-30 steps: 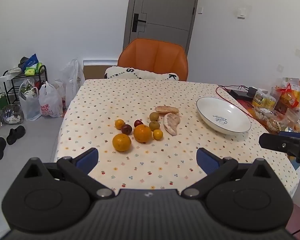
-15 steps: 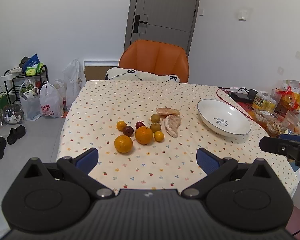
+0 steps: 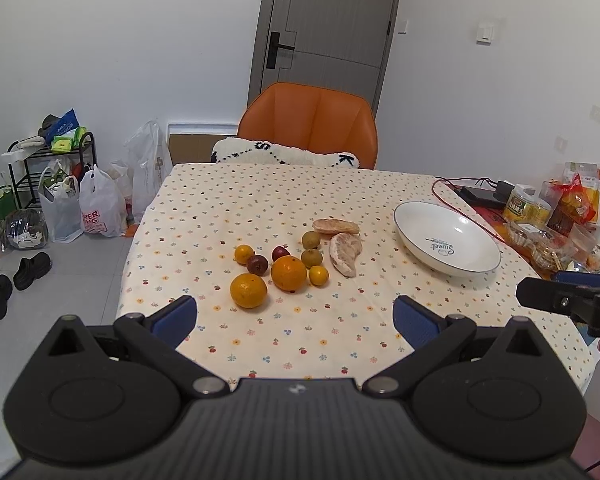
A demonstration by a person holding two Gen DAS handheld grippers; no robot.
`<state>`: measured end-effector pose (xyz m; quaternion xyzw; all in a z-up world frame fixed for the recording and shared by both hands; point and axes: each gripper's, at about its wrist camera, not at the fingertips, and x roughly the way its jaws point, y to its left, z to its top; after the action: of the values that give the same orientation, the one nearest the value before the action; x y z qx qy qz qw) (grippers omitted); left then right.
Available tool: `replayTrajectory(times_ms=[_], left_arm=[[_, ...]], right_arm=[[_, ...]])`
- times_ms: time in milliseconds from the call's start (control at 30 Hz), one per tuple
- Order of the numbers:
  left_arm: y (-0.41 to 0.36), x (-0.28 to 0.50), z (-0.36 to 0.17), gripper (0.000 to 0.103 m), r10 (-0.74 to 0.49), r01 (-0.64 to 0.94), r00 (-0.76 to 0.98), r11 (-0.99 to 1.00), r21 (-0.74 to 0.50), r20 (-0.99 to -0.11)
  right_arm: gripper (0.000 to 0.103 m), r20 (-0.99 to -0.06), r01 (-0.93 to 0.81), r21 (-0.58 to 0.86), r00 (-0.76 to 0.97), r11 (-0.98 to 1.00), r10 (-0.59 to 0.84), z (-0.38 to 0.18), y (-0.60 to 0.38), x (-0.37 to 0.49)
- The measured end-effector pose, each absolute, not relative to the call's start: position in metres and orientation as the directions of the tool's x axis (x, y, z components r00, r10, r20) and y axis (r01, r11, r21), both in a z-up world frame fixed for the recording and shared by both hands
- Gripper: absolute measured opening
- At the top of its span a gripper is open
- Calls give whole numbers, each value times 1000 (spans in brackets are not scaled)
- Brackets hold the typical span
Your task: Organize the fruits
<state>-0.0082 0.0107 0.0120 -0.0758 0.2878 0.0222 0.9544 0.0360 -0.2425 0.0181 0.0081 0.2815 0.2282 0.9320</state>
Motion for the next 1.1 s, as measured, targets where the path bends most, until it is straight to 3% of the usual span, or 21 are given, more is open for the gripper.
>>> replayTrajectory(times_ms=[1100], left_arm=[[11, -11, 11, 103, -4, -80, 837, 988, -130, -548]], right_arm=[[103, -527, -437, 145, 726, 888, 443, 19, -240, 35]])
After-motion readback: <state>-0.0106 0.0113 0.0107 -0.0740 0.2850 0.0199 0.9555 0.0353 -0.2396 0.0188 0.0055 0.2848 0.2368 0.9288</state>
